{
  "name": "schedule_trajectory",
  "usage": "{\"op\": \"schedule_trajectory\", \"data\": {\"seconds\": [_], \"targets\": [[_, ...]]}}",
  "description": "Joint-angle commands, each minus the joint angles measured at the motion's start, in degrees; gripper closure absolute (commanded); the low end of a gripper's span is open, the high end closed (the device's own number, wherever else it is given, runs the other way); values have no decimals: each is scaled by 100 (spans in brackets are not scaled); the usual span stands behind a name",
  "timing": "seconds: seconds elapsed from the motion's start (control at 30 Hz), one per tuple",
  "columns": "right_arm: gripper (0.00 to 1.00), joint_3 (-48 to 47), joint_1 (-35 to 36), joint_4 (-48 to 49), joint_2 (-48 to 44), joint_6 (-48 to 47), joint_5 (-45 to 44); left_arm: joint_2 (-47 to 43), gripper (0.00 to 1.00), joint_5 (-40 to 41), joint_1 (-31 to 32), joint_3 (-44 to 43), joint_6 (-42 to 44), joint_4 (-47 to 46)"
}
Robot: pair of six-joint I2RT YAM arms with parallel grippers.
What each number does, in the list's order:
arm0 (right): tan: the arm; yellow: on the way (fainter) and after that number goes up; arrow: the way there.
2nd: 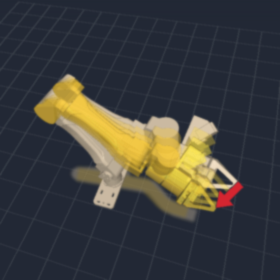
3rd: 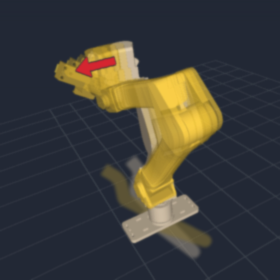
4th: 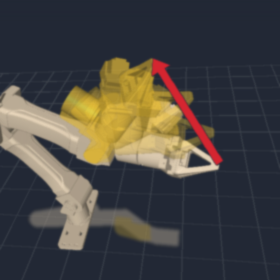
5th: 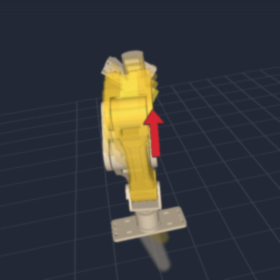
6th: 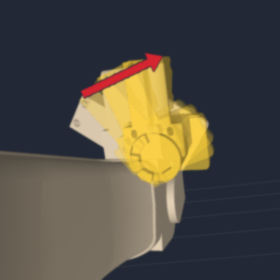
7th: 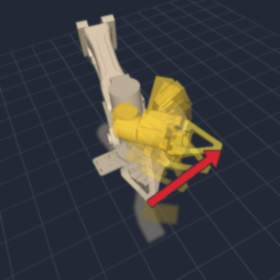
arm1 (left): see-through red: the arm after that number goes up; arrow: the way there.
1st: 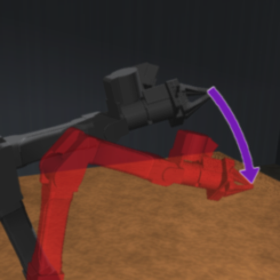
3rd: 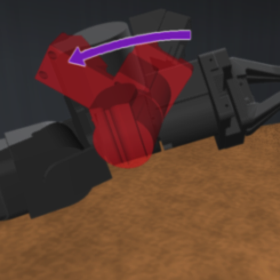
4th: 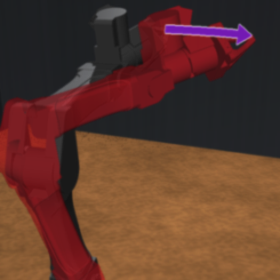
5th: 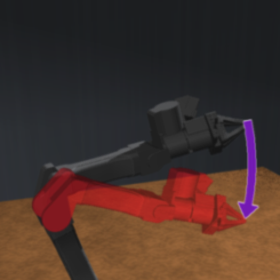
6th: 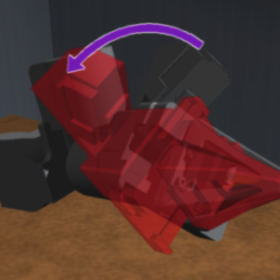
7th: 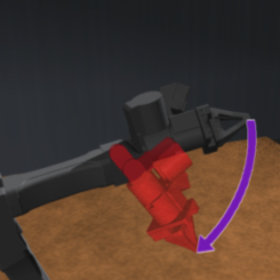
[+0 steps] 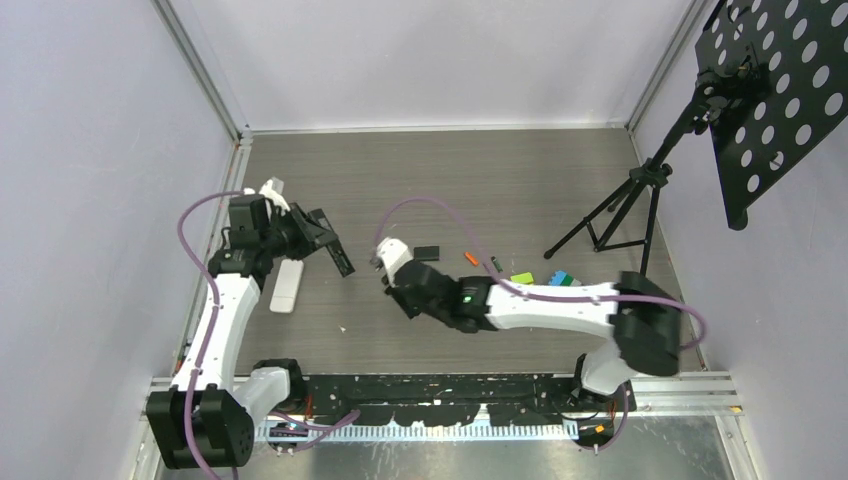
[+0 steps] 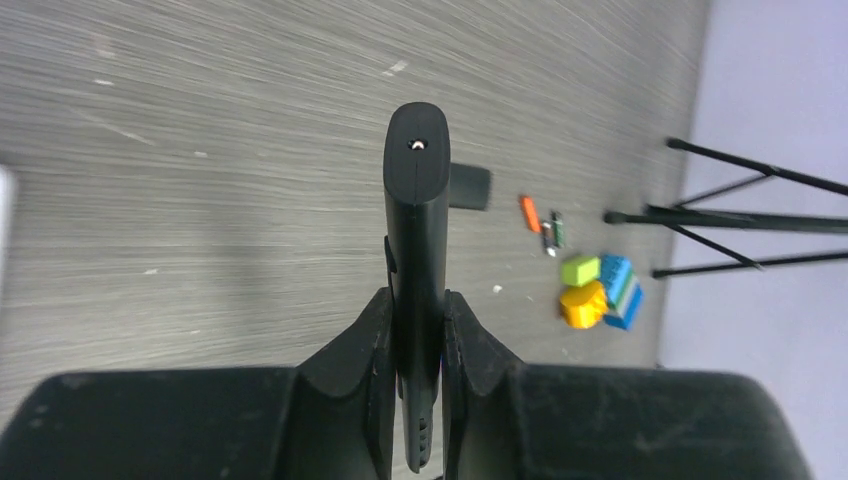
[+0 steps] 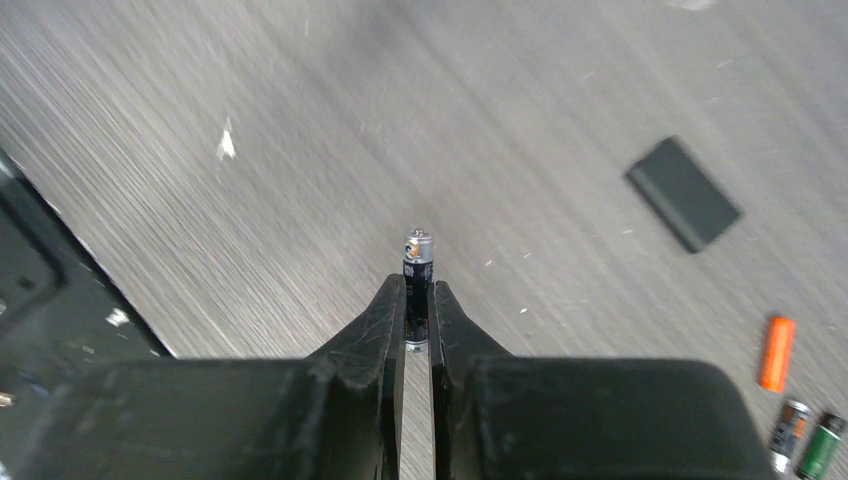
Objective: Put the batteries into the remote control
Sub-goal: Pick up the battery from the center of the board, then load the battery into the remote control.
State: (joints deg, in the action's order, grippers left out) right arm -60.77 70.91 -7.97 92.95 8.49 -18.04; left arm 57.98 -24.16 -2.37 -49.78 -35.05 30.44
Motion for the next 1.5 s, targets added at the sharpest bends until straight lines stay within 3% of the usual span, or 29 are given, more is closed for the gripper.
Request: {"op": "schedule_trajectory", "data": {"seconds": [0.0,0.13,0.3,0.47,1.1,1.47], "targets": [[91,266,-225,1008,-1415,679,-280,-37,100,-1426,365,424,-730,-1938],[91,83,-319,1183,-1974,921,-519,-140,100,-1591,895,771,-1155,-3076],[90,-346,-324,1081,-2006,1034,-669,-169,100,-1554,1350,1272,-2188,-4750],[89,-385,-325,1178,-1959,1078,-690,-185,100,-1510,1434,1499,-2888,-5518],[88,-269,-324,1377,-1753,858,-780,-277,100,-1797,1434,1500,-3735,-6114],[86,-102,-324,1508,-1688,687,-825,-298,100,-1832,1432,1528,-3764,-6338]]}}
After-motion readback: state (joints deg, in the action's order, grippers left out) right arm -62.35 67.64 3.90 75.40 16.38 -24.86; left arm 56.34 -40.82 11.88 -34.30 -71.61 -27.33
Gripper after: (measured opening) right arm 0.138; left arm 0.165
